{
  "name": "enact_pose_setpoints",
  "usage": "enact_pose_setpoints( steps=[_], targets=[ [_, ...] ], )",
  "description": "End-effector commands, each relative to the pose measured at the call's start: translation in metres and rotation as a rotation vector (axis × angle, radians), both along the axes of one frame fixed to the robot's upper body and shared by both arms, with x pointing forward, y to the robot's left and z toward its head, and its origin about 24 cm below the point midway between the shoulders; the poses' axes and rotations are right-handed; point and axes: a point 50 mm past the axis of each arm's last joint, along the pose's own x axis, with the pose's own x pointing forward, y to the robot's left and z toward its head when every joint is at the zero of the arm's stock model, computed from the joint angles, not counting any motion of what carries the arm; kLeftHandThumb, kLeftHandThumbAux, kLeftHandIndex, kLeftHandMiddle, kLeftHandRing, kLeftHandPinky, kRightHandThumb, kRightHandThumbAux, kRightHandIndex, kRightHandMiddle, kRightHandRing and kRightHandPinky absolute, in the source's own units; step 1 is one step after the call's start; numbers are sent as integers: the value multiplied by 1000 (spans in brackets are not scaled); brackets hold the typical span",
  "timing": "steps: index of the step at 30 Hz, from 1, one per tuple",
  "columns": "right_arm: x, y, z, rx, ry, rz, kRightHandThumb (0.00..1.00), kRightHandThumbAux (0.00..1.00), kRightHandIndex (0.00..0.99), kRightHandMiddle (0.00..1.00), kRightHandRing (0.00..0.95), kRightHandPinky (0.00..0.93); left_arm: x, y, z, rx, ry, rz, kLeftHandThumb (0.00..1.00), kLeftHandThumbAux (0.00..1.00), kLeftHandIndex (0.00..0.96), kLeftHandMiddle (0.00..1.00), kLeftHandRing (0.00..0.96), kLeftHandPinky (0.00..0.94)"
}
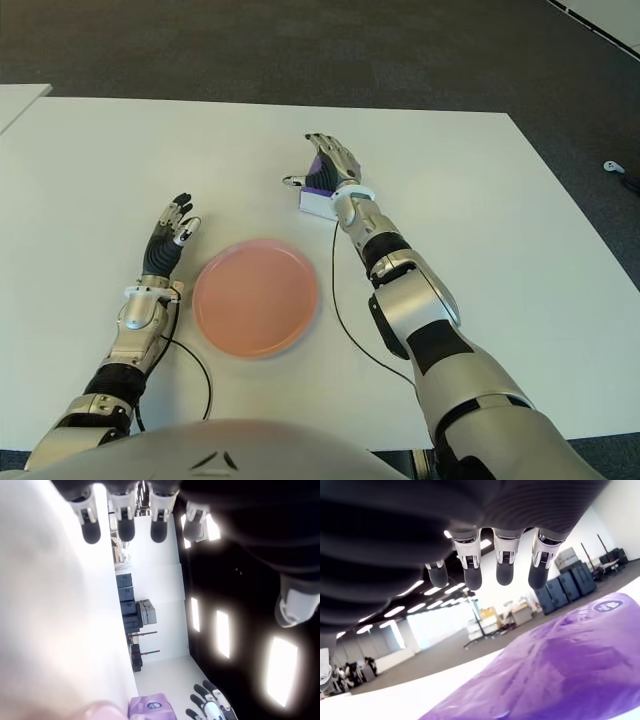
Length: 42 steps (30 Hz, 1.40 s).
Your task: Put the tissue paper into the plate.
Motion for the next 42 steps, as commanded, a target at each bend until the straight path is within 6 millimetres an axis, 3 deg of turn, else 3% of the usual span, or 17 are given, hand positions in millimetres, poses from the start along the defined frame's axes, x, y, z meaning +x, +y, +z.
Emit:
enact_pose_setpoints(
  steps=[1, 20, 42],
  targets=[
    [4, -11, 5, -49, 2, -24, 153, 446, 0, 0, 0, 0, -32, 0, -34, -2, 160, 27, 0, 385, 0, 0, 0, 0],
    [9, -36, 10, -100, 34, -100, 153, 438, 0, 0, 0, 0, -33, 1, -34, -2, 165, 32, 0, 375, 0, 0, 0, 0],
    [1, -49, -8, -187, 93, -105, 151, 504, 0, 0, 0, 0, -34, 3, -34, -3, 166, 28, 0, 378, 0, 0, 0, 0]
  ],
)
